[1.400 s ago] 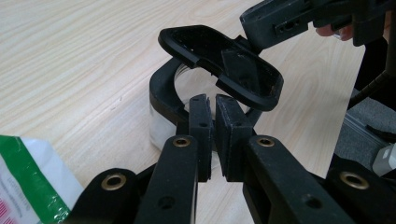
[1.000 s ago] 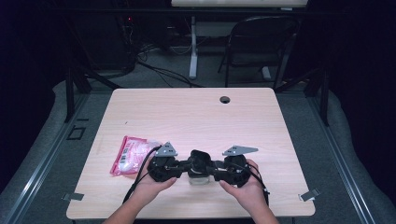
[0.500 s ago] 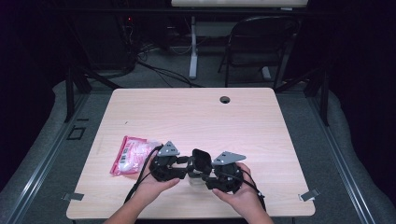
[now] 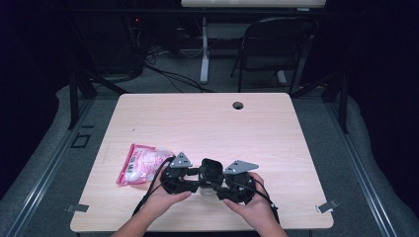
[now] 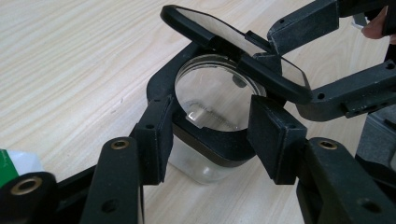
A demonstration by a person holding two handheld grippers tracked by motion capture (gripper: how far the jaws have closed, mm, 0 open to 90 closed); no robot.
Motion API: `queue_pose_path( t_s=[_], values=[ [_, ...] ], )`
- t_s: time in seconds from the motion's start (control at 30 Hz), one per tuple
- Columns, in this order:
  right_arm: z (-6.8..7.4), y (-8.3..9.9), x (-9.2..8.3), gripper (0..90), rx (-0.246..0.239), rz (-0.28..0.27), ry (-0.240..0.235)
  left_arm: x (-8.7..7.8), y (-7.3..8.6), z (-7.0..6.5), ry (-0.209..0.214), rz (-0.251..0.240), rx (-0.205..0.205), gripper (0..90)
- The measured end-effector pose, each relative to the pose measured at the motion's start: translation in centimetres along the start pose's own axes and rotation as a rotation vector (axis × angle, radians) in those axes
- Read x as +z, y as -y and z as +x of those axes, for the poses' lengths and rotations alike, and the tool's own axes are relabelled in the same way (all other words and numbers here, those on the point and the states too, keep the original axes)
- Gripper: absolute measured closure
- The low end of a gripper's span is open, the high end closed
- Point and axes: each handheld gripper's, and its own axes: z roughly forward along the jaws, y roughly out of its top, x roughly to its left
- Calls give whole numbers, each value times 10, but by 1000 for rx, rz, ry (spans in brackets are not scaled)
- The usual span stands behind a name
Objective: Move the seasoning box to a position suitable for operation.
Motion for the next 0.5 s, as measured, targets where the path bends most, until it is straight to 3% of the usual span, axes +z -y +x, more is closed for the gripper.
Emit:
queue_pose_path(
  t_s=[0.1, 0.5],
  values=[
    [-1, 0, 0, 443, 2, 1, -1, 1, 1, 2, 10, -6, -19, 492],
    [-2, 0, -1, 443, 25, 1, -15, 1, 1, 2, 11, -9, -15, 492]
  ],
)
